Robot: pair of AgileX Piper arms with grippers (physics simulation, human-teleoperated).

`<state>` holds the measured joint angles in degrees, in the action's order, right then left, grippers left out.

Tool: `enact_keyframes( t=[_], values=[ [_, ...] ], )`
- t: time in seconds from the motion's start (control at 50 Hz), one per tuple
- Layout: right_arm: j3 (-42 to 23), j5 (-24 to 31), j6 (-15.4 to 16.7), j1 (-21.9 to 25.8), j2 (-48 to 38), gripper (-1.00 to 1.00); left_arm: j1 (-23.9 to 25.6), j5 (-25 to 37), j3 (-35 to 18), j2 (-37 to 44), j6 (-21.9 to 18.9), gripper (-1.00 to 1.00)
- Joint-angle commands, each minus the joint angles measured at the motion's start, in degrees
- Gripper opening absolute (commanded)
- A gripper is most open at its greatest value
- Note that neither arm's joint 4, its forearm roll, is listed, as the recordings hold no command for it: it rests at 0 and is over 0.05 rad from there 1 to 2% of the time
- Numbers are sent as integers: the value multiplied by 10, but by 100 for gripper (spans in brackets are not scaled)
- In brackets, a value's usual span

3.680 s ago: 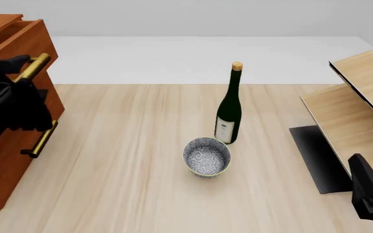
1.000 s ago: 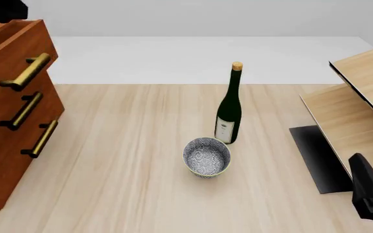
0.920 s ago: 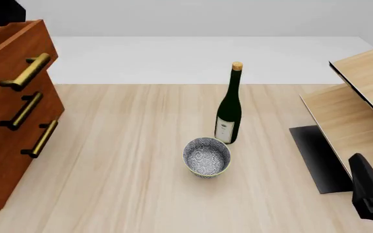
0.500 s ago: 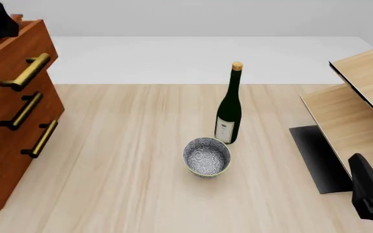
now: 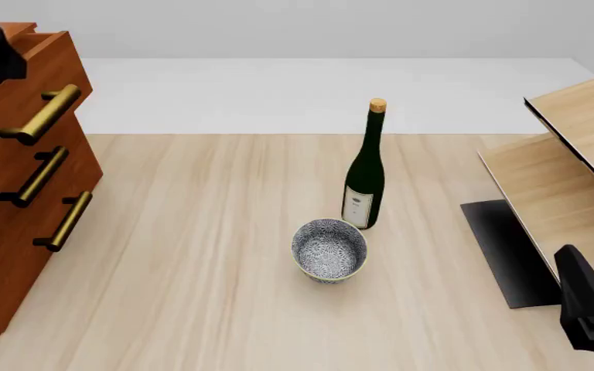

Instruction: Close the bottom drawer of the cabinet and open the top drawer.

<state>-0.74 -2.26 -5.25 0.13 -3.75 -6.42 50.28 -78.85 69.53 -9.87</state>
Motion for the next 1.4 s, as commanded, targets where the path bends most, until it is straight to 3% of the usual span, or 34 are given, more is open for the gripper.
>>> enact_keyframes(
  t=[0.02,1.4],
  values=[
    [1,6,2,1,6,100,-10,-7,16,-9,3,100],
    [2,8,8,2,10,100,-31,-55,133,-46,84,100]
  ],
)
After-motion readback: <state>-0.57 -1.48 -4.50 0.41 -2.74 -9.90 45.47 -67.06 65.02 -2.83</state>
